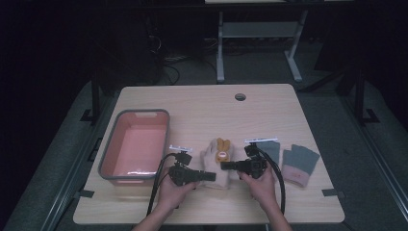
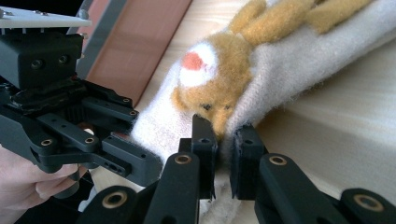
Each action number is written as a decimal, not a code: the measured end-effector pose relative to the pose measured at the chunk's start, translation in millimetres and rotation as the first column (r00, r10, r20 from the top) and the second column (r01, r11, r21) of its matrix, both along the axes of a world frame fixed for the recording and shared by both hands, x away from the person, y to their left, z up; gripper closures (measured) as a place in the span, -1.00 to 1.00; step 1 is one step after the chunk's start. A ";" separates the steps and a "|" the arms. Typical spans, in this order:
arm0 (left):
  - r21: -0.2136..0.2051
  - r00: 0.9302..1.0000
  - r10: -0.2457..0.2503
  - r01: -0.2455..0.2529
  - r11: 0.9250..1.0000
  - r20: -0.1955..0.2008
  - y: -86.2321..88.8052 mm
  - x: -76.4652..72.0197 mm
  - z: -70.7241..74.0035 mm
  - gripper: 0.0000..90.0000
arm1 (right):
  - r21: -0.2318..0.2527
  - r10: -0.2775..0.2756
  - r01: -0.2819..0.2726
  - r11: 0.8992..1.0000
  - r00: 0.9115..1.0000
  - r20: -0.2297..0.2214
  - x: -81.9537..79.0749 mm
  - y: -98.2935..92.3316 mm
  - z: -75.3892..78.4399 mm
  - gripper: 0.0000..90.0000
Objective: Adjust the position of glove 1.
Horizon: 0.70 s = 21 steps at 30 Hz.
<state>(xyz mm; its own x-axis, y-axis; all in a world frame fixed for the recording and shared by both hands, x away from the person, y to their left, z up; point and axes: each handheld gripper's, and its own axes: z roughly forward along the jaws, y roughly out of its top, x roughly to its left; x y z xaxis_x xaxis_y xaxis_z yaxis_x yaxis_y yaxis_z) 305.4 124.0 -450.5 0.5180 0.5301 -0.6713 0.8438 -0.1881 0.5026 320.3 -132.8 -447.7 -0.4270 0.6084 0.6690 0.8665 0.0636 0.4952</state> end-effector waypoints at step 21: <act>-0.031 0.999 -0.024 0.026 0.999 0.047 8.3 4.3 34.9 0.53 | 0.048 0.017 -0.019 0.999 0.999 0.033 3.6 0.1 34.4 0.83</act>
